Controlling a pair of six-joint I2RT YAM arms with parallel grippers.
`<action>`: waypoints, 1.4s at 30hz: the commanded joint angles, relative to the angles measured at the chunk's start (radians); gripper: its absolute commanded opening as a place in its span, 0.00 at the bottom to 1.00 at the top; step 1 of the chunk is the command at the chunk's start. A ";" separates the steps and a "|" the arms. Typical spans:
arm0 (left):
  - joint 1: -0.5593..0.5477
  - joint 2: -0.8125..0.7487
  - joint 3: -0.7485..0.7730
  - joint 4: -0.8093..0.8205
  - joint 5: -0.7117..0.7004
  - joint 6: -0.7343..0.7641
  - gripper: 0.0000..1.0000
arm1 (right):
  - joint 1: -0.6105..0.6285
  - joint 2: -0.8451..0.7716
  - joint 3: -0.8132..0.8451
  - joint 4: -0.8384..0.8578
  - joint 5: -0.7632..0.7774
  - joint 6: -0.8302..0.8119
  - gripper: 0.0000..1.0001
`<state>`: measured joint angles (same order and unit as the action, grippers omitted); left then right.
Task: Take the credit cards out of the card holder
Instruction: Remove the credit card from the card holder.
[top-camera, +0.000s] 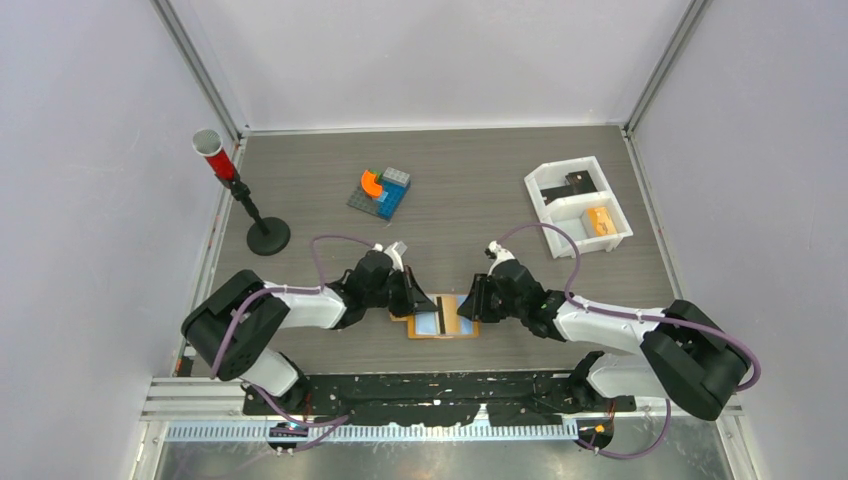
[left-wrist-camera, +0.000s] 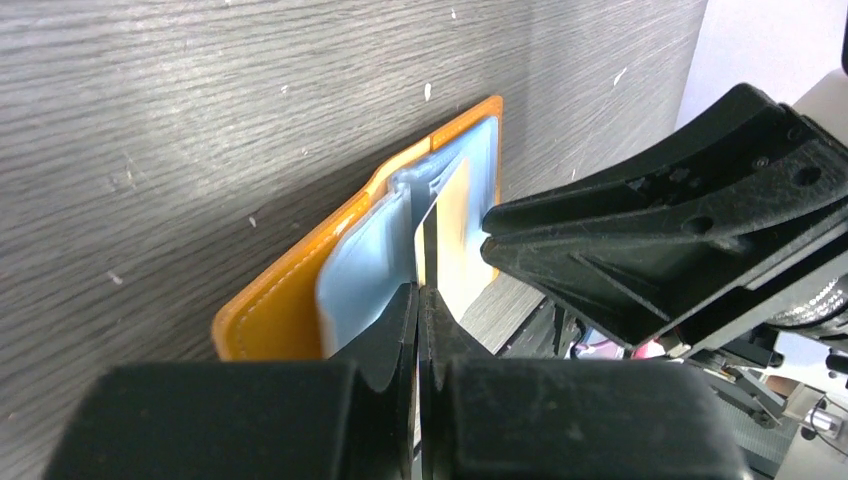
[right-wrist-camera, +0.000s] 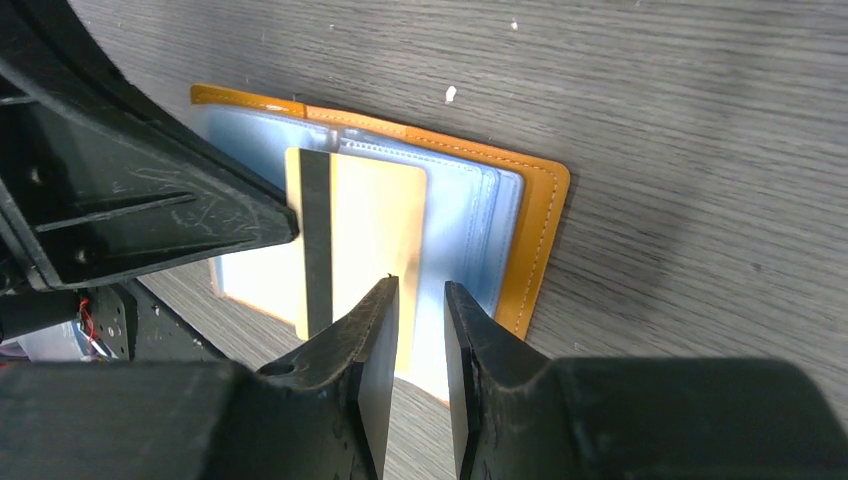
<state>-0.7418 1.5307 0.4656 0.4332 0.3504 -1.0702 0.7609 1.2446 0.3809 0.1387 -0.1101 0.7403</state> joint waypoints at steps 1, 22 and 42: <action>0.009 -0.079 0.007 -0.108 -0.032 0.094 0.00 | -0.019 0.003 -0.026 -0.059 0.062 -0.005 0.31; 0.076 -0.365 0.071 -0.481 -0.055 0.187 0.00 | -0.021 -0.125 0.198 -0.167 0.036 -0.303 0.38; 0.109 -0.609 0.197 -0.766 -0.189 0.179 0.00 | 0.248 -0.056 0.107 0.554 0.073 -1.322 0.54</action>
<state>-0.6613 0.9623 0.6067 -0.2798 0.1997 -0.8532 0.9432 1.1599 0.5381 0.4232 -0.0536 -0.2523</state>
